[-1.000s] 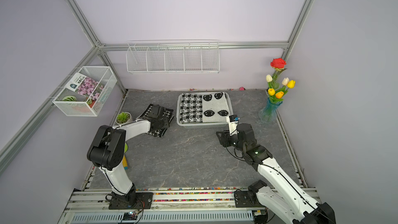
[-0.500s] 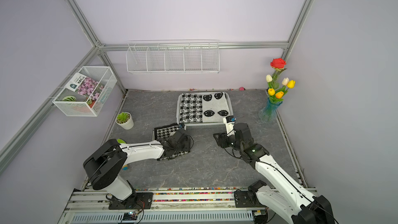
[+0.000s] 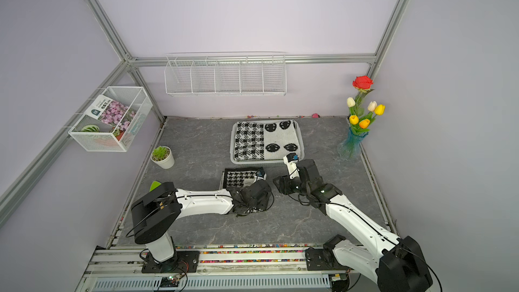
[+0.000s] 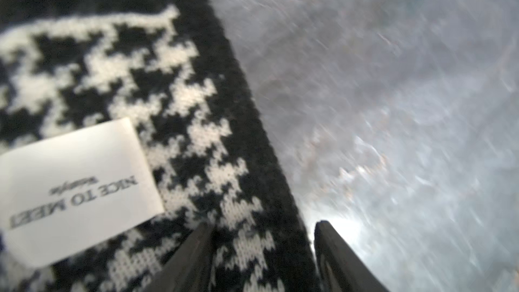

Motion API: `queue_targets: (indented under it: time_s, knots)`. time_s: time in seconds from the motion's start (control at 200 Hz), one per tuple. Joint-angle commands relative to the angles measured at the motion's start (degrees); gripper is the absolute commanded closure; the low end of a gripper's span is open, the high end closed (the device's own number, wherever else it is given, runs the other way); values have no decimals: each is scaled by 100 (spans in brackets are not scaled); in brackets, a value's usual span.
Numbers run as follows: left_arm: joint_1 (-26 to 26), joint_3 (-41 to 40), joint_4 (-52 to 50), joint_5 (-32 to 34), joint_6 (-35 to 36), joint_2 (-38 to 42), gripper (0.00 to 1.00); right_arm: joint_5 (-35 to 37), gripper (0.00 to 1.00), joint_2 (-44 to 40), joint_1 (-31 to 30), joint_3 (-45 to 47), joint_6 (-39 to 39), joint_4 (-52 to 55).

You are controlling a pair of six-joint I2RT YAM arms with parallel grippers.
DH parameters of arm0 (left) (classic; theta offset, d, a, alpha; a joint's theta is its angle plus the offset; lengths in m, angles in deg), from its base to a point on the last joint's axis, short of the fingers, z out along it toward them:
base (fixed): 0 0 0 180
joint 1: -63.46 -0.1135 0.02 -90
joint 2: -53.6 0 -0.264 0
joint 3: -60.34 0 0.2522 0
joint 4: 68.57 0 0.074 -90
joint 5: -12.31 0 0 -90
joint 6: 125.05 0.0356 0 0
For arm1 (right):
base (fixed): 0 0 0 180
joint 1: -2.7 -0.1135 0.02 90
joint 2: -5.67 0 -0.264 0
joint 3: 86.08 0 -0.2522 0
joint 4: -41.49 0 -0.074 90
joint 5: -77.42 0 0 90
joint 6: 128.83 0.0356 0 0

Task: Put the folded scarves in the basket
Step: Move the scarf to the center of the board.

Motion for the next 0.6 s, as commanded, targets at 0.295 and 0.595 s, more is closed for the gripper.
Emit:
queue_targets:
  time_s: [0.295, 0.595]
  knots:
    - [139, 279, -1386, 316, -83, 942, 35, -116, 43, 532, -36, -30, -17, -176]
    - [-778, -296, -1809, 27, 193, 2372, 33, -697, 33, 1023, -75, 363, 517, -693]
